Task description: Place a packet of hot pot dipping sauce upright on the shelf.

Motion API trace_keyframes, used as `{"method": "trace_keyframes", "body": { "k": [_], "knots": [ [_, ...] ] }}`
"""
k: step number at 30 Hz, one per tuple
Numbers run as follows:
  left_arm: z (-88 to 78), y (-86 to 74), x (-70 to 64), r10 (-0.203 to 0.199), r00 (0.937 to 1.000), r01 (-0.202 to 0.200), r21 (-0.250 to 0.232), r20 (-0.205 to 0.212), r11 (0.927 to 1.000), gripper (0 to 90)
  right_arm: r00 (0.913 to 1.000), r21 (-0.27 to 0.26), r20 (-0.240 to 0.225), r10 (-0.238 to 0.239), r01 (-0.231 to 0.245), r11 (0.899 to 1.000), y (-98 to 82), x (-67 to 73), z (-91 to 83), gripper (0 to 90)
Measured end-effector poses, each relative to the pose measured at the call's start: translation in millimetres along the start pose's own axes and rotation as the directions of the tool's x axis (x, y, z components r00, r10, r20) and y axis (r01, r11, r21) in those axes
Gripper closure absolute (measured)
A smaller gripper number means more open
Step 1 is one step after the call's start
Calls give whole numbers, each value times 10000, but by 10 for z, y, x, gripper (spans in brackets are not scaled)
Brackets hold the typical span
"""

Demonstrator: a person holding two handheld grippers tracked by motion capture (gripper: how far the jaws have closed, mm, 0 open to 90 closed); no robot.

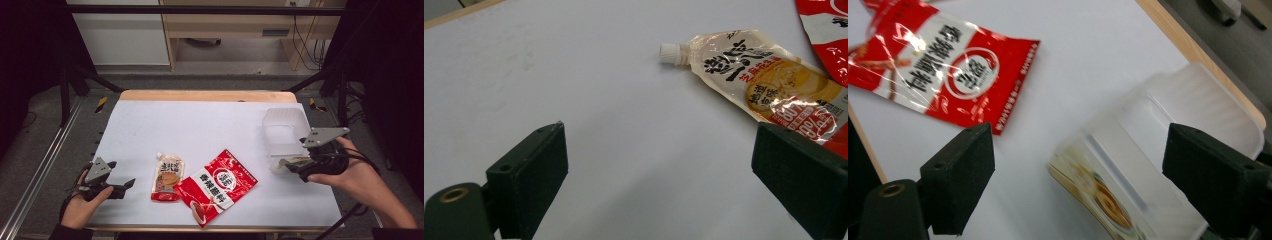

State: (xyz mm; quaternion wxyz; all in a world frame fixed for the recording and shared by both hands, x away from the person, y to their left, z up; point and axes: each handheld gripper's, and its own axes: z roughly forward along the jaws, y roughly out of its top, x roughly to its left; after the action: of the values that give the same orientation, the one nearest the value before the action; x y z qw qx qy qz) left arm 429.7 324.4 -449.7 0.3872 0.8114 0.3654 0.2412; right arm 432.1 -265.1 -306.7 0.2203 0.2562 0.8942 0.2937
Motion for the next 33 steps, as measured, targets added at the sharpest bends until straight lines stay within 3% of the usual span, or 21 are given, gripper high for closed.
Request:
{"method": "trace_keyframes", "body": {
  "k": [7, 13, 23, 33],
  "knots": [
    [2, 3, -12, 82, 10000, -82, 3, 16, 10000, 77, 9980, -265, -183, -609, 604, 9978, 348, 343, 143, 131],
    [7, 9, -22, 131, 9999, -131, 17, -1, 9999, 74, 9970, -591, -369, -688, 665, 9960, 542, 551, 363, 127],
    [11, 3, -10, 50, 10000, -50, 110, -26, 9999, 70, 9984, -858, -508, -240, 196, 9961, 798, 887, 879, 137],
    [-21, 21, -18, 6, 9999, -5, 122, -116, 9999, 58, 9964, -1080, -733, 437, -515, 9928, 971, 1035, 1247, 167]
  ]
}}
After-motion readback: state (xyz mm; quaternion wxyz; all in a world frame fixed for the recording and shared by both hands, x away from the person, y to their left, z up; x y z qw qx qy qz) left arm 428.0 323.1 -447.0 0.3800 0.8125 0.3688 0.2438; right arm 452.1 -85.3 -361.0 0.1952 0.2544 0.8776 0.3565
